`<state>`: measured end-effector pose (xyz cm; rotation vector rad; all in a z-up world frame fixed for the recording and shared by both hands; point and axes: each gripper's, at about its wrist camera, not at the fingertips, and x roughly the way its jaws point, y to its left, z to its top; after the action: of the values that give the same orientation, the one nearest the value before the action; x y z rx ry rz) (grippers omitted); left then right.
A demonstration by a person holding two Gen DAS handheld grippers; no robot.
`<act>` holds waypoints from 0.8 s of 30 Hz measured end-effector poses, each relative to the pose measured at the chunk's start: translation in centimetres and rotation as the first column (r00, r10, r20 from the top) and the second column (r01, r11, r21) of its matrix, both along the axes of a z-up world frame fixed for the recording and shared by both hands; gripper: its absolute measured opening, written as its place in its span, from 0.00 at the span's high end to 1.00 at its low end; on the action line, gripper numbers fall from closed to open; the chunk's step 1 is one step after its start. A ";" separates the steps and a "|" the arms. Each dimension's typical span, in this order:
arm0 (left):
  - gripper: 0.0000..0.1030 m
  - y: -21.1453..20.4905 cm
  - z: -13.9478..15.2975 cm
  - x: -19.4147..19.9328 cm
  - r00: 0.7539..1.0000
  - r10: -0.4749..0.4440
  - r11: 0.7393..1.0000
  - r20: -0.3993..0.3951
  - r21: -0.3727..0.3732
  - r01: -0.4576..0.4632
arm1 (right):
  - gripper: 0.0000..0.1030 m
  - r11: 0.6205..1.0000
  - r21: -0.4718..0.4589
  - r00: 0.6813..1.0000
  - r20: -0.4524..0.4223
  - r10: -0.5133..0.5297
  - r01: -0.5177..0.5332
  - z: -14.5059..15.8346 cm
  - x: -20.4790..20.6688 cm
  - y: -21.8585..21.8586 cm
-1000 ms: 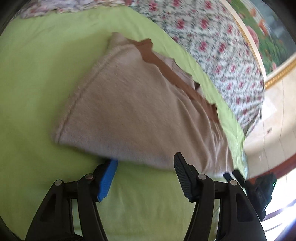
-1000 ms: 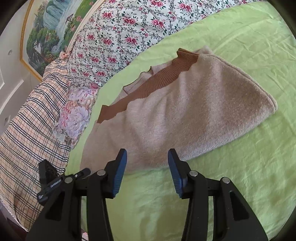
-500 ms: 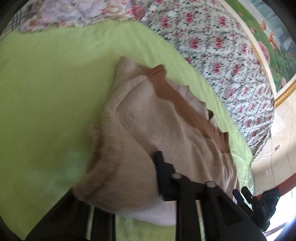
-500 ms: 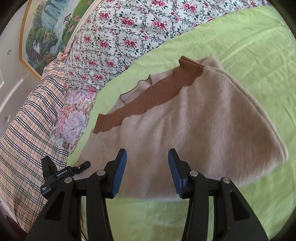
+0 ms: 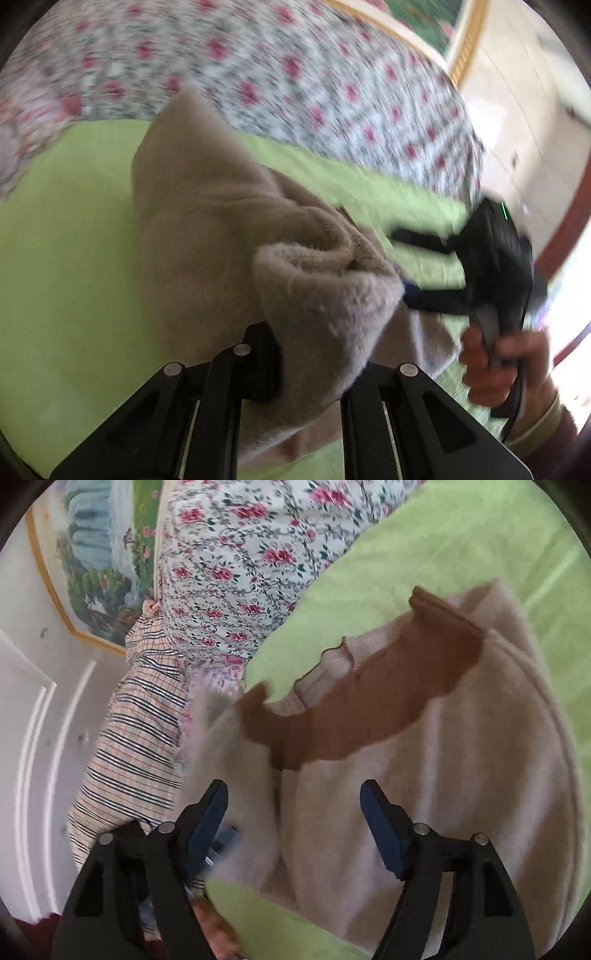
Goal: Fold small clothes
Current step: 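Grasp the folded sweater edge with the left tool while the right tool grasps beside it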
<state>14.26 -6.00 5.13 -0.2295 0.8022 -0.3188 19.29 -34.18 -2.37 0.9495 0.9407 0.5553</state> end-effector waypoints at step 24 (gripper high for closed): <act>0.90 -13.1 -2.2 2.8 0.966 -0.252 0.968 -0.060 -0.007 0.252 | 0.84 0.902 -0.426 0.996 0.026 0.082 -0.063 3.6 3.9 -4.2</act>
<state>17.08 -19.08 2.97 -0.1368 0.8930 -0.5535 23.18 -38.34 1.21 0.5078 1.0094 0.4066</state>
